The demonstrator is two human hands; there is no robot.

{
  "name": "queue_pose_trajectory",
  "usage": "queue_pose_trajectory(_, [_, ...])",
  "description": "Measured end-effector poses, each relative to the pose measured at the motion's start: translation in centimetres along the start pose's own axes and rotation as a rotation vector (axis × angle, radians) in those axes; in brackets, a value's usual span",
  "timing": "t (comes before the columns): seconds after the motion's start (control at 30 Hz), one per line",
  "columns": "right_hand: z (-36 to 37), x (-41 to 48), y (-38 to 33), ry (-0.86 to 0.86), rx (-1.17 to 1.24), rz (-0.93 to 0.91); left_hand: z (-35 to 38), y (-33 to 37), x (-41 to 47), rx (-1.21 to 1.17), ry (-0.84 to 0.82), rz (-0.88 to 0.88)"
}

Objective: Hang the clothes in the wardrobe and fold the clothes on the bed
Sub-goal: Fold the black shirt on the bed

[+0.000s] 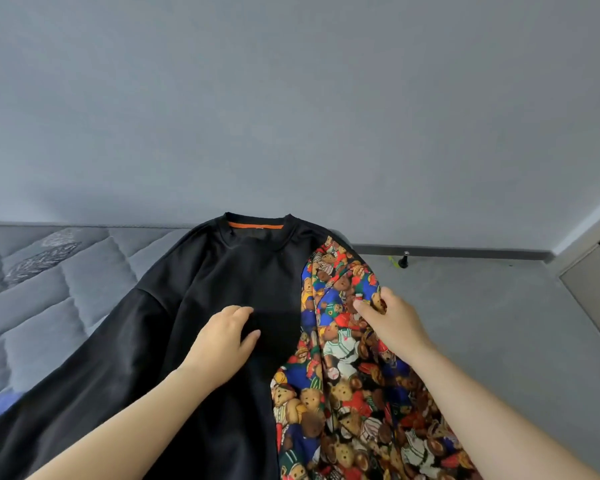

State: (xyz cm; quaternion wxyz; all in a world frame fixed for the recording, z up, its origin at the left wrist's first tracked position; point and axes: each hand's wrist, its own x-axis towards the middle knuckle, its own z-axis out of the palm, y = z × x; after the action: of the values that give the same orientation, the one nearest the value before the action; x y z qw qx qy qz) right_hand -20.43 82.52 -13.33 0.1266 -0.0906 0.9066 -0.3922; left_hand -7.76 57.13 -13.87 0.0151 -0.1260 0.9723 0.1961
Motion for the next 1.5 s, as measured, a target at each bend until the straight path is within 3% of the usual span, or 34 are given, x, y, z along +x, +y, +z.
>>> queue_pose_trajectory(0.13, [2.5,-0.7,-4.4,0.027,-0.260,-0.141,-3.3,-5.2,-1.8,0.048,0.149,-0.149])
queue_pose_trajectory(0.23, [5.3,-1.3,-7.8,0.020,-0.466,-0.148,-5.9,-9.4,-3.1,0.125,0.167,-0.357])
queue_pose_trajectory(0.33, [8.1,-1.6,-10.6,-0.047,-0.586,-0.150,-7.4,-12.8,-4.2,0.003,0.056,-0.615])
queue_pose_trajectory(0.43, [11.8,-1.9,-13.8,-0.256,-0.455,-0.186,-7.6,-15.3,-5.1,-0.186,-0.115,-0.747])
queue_pose_trajectory(0.6, [19.0,-2.1,-19.0,-0.391,-0.167,0.001,-6.3,-16.4,-5.9,-0.278,-0.105,-0.645])
queue_pose_trajectory(0.7, [22.2,-2.3,-20.9,-0.311,-0.231,0.054,-5.6,-16.3,-6.0,-0.370,-0.097,-0.535])
queue_pose_trajectory(0.83, [24.5,-1.6,-22.9,-0.188,-0.383,-0.050,-5.7,-16.6,-6.7,-0.356,-0.047,-0.470])
queue_pose_trajectory(0.93, [25.5,-0.8,-24.4,-0.382,-0.181,-0.067,-6.2,-17.9,-7.5,-0.317,-0.012,-0.467])
queue_pose_trajectory(1.1, [28.1,0.4,-31.9,-0.469,0.308,-0.155,-12.8,-22.6,-6.3,-0.249,0.288,-0.576])
queue_pose_trajectory(1.23, [29.8,1.6,-39.9,-0.514,0.442,-0.278,-19.9,-26.9,-4.3,-0.193,0.536,-0.611])
queue_pose_trajectory(1.3, [30.8,2.1,-41.6,-0.621,0.412,-0.255,-21.7,-28.9,-3.9,-0.090,0.478,-0.641])
queue_pose_trajectory(1.43, [31.2,1.3,-38.4,-0.736,0.244,-0.164,-20.3,-29.9,-5.2,-0.005,0.129,-0.769])
queue_pose_trajectory(1.5, [30.5,0.1,-35.3,-0.704,0.174,-0.172,-18.6,-28.9,-6.3,0.004,0.166,-0.717])
